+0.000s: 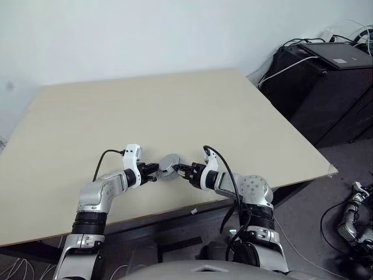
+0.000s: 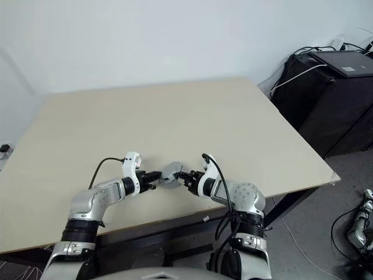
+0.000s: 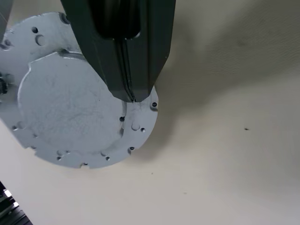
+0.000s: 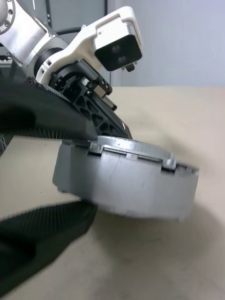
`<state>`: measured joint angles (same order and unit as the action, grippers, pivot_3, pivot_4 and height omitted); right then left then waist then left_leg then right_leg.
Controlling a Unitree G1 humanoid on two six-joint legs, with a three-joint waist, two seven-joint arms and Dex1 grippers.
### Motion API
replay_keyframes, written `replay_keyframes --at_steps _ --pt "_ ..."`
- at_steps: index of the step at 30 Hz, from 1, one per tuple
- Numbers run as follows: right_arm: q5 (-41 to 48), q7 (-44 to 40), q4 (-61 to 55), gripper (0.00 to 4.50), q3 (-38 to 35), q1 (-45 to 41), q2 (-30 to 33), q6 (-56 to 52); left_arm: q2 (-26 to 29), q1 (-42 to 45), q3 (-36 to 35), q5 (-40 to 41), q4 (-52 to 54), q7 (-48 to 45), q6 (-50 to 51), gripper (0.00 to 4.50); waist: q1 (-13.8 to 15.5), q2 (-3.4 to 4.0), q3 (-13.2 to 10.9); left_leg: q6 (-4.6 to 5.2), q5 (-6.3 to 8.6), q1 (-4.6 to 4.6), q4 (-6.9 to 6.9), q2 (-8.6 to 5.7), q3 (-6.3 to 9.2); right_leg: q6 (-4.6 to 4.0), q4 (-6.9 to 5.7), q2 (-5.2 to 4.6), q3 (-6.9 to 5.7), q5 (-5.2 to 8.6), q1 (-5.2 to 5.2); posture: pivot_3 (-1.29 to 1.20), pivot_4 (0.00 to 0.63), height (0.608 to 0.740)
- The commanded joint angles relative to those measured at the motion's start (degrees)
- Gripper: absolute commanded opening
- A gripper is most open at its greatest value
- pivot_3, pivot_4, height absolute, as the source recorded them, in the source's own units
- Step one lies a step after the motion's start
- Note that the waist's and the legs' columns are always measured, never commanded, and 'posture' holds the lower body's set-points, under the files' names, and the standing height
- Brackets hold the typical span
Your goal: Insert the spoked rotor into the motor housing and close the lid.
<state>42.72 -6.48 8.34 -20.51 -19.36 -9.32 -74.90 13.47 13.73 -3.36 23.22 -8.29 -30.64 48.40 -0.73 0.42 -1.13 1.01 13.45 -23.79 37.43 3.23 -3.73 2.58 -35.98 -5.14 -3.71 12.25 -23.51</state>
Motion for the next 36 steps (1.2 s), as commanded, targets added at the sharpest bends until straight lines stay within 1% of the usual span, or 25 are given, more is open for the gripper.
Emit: replay_keyframes --at_steps 1,14,22,25,28,31,32,33,36 --pt "3.15 -1.86 -1.99 1.2 2.66 0.98 -5.8 0.53 -1.46 -0.49 2.83 0.27 -0.68 -0.86 1.15 0.0 -0.11 0.01 -0.01 0.0 0.0 0.0 0.0 0.0 -0.01 0.02 0.0 0.0 0.02 -0.01 -0.02 0.0 0.0 0.74" --pt "2.81 -1.77 -2.65 1.2 2.66 1.96 -5.24 0.62 -1.92 -1.15 2.22 0.6 0.25 -0.82 0.07 0.0 -0.08 0.01 0.0 0.01 -0.01 0.01 0.0 -0.06 0.08 0.04 0.0 0.02 0.06 -0.02 -0.01 0.0 0.0 0.74" --pt "3.54 -1.4 -3.83 1.2 0.28 3.64 -4.38 1.1 -3.95 -3.98 -2.01 2.73 5.83 1.4 -1.66 0.0 -0.04 0.01 -0.01 0.01 -0.01 -0.07 0.0 -0.08 0.09 0.04 0.0 0.02 0.12 -0.03 -0.03 0.0 0.0 0.74" --pt "4.34 -1.28 -4.33 1.2 -1.01 4.05 -4.49 1.22 -5.76 -5.46 -4.74 4.58 9.42 3.05 -2.75 0.0 -0.08 -0.02 -0.03 0.03 -0.01 -0.2 0.0 -0.11 0.07 0.09 0.0 0.02 0.17 -0.07 -0.01 0.0 0.0 0.74" --pt "5.87 -1.38 -5.12 1.2 -2.73 4.17 -4.96 1.43 -9.56 -6.63 -10.11 7.04 12.86 7.75 -6.3 0.0 -0.24 -0.13 -0.13 0.04 -0.02 -0.27 0.0 -0.12 0.06 0.14 0.0 0.03 0.24 -0.1 -0.05 0.0 0.0 0.74" --pt "8.4 -1.44 -6.09 1.2 -4.46 4.1 -5.65 1.77 -13.91 -9.07 -13.84 8.47 16.12 10.9 -13.55 0.0 -0.49 -0.15 -0.15 0.04 -0.02 -0.33 0.0 -0.1 0.07 0.13 0.0 0.07 0.27 -0.11 -0.11 0.0 0.0 0.74" --pt "9.32 -1.45 -6.4 1.2 -4.89 4.09 -5.89 1.94 -14.88 -10.12 -14.39 9.3 17.08 11.05 -14.63 0.0 -0.58 -0.15 -0.15 0.04 -0.02 -0.34 0.0 -0.1 0.07 0.13 0.0 0.08 0.27 -0.11 -0.11 0.0 0.0 0.74" --pt "10.42 -1.55 -6.99 1.2 -5.16 4.08 -6.14 2.07 -15.67 -12.02 -15.11 12.19 18.46 10.06 -13.51 0.0 -0.74 -0.14 -0.15 0.05 -0.01 -0.34 0.0 -0.1 0.06 0.12 0.01 0.1 0.29 -0.11 -0.12 0.0 0.0 0.74" --pt "12.8 -1.31 -8.18 1.2 -5.01 4.13 -6.54 2.15 -18.55 -16.99 -18.54 23.65 20.87 8.82 -8.94 0.0 -1.1 -0.15 -0.17 0.11 0.02 -0.36 -0.01 -0.09 0.06 0.12 0.01 0.12 0.32 -0.09 -0.16 0.0 0.0 0.74"
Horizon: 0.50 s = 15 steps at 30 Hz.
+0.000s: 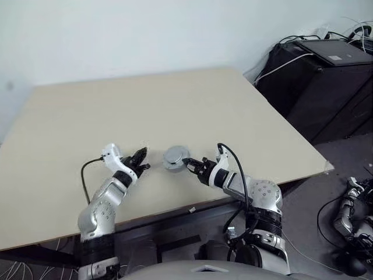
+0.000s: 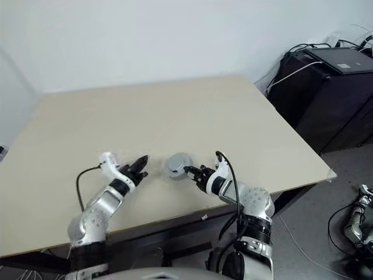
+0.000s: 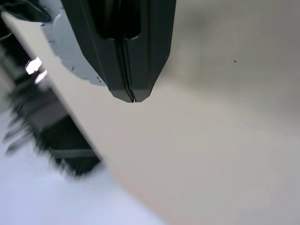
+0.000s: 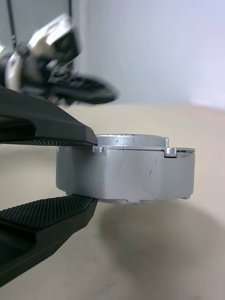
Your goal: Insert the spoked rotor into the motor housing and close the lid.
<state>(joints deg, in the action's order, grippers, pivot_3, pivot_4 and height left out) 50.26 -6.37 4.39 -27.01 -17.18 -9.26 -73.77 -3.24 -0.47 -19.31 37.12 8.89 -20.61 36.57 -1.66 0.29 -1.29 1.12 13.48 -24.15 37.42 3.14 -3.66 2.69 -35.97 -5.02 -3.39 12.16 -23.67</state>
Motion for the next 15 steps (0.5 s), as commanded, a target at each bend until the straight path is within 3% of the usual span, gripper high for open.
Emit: replay_keyframes --at_steps 1,4,9,15 --pt "5.71 -1.1 -4.43 1.2 1.79 1.95 -6.6 1.0 -2.21 -4.42 -2.75 11.71 4.21 -1.24 3.72 0.18 -0.32 -0.05 -0.03 0.01 0.01 -0.02 0.0 0.01 0.0 0.02 0.0 0.0 0.01 0.02 -0.02 0.0 0.0 0.74" --pt "7.07 -0.39 -4.85 1.2 2.96 1.58 -6.68 0.76 -3.38 -8.99 -3.57 19.18 4.03 -0.95 6.89 0.91 -0.41 -0.11 -0.1 0.02 0.01 -0.03 0.05 0.02 0.12 0.03 0.0 0.03 -0.06 0.07 0.01 0.0 0.0 0.74" --pt "9.11 0.5 -5.35 1.2 4.69 0.7 -6.6 -0.13 -4.4 -13.23 -3.96 29.85 2.71 -1.46 9.33 2.56 -0.47 -0.18 -0.32 0.01 0.02 0.01 0.24 0.02 0.21 0.03 0.0 0.02 -0.12 0.07 -0.14 0.0 0.0 0.74" --pt "10.85 1.53 -5.31 1.2 6.38 0.45 -5.97 -0.06 -4.27 -16.5 -1.8 35.96 2.29 -0.47 9.86 4.47 -0.45 -0.15 -0.34 0.0 0.03 0.0 0.25 0.0 0.25 0.02 0.02 0.0 -0.13 0.05 -0.13 0.0 0.0 0.74"
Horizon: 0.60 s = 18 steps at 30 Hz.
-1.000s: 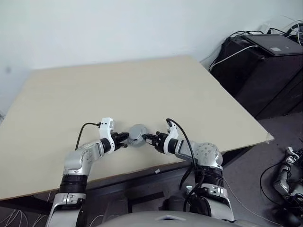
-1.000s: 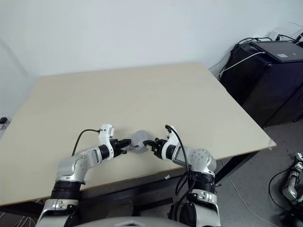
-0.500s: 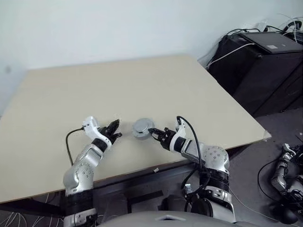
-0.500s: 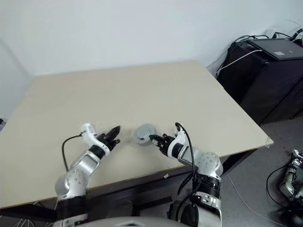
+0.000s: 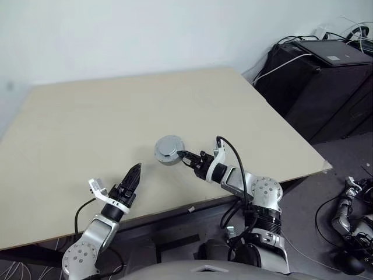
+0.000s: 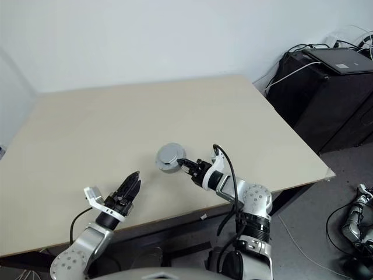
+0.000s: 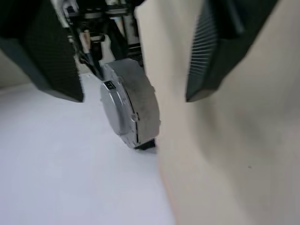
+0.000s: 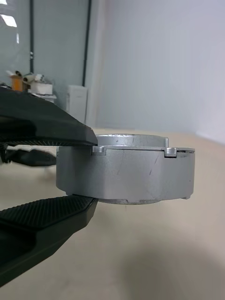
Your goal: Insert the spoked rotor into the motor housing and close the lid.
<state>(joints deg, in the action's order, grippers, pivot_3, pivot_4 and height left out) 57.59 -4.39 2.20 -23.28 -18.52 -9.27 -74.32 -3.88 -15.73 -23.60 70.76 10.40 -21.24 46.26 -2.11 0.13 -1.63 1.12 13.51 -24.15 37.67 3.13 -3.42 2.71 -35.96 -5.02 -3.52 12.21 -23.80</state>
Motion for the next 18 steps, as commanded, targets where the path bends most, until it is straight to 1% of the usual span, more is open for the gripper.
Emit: replay_keyframes --at_steps 1,5,11,18 --pt "3.79 -0.35 -3.12 1.2 2.83 1.87 -5.84 0.54 -3.7 -1.6 2.93 2.71 0.69 0.31 -0.04 4.47 0.02 0.0 0.0 0.0 0.0 0.0 0.0 0.0 0.0 0.0 0.0 0.0 0.0 0.0 0.0 0.0 0.0 0.74" --pt "5.13 0.35 -3.27 1.2 3.52 2.2 -6.04 0.19 -3.96 -3.43 5.74 3.82 0.53 -0.22 -0.57 4.47 0.0 0.0 0.0 0.02 0.01 -0.01 -0.01 -0.01 -0.02 0.0 0.02 0.0 0.02 0.0 0.0 0.0 0.0 0.74" --pt "7.41 -0.54 -4.08 1.2 6.08 4.02 -5.43 -3.62 -3.86 -4.17 8.96 5.21 0.41 -1.11 -2.01 4.47 0.0 0.02 -0.01 0.01 0.02 -0.01 0.0 -0.01 0.03 -0.01 0.0 0.01 0.0 0.0 -0.03 0.0 0.0 0.74" --pt "9.13 -0.66 -3.99 1.2 6.42 4.68 -4.83 -6.66 -3.69 -3.8 10.26 9.12 0.54 -1.2 -3.49 4.47 0.01 0.02 -0.01 0.02 0.02 -0.04 0.0 -0.03 0.02 -0.01 0.03 0.01 0.03 0.0 -0.05 0.0 0.0 0.74"
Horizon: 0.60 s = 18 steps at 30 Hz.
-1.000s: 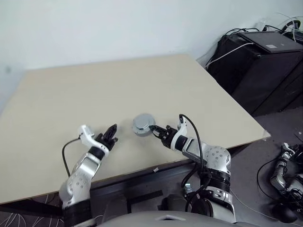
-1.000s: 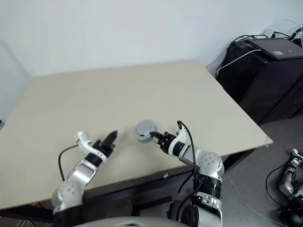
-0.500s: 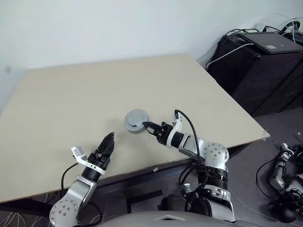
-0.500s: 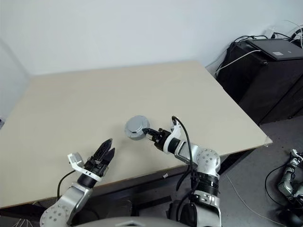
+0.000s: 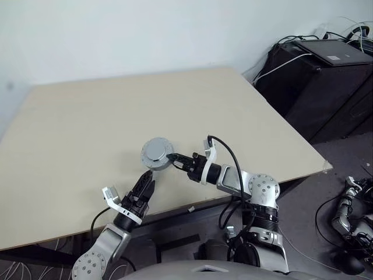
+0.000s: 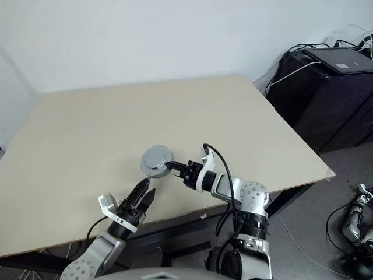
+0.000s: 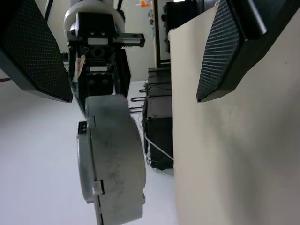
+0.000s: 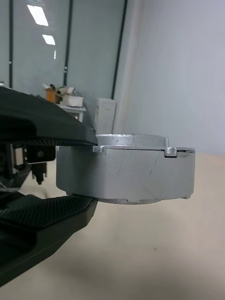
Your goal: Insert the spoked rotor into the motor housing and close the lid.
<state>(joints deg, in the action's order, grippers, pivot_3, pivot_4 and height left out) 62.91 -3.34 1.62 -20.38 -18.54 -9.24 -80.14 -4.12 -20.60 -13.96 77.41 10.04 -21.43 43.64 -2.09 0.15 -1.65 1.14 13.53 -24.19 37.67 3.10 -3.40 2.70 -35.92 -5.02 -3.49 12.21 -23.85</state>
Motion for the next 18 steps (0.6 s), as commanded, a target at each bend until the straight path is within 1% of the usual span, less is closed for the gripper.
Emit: replay_keyframes --at_steps 1,8,18 --pt "3.69 -1.64 -3.27 1.2 3.52 4.75 -4.75 -1.1 -3.43 1.08 0.74 2.96 1.06 -1.01 -1.15 4.47 -0.01 0.0 0.0 0.0 0.0 0.0 0.0 0.0 0.0 0.0 0.0 0.0 0.0 0.0 0.0 0.0 0.0 0.74" --pt "3.23 -1.57 -2.36 1.2 3.57 5.43 -3.88 -2.6 -3.68 0.89 1.64 5.32 2.14 -0.82 -3.33 4.47 0.02 0.0 0.0 0.0 0.0 0.0 0.01 -0.02 0.01 0.0 0.01 -0.01 0.0 0.0 0.01 0.0 0.0 0.74" --pt "5.98 -1.88 -2.34 1.2 5.09 7.1 -2.37 -4.93 -3.95 0.95 3.8 6.24 2.56 -0.08 -5.97 4.47 0.0 0.0 -0.01 0.0 0.0 -0.05 0.03 -0.01 0.02 0.01 0.0 -0.01 -0.02 0.0 -0.02 0.0 0.0 0.74"
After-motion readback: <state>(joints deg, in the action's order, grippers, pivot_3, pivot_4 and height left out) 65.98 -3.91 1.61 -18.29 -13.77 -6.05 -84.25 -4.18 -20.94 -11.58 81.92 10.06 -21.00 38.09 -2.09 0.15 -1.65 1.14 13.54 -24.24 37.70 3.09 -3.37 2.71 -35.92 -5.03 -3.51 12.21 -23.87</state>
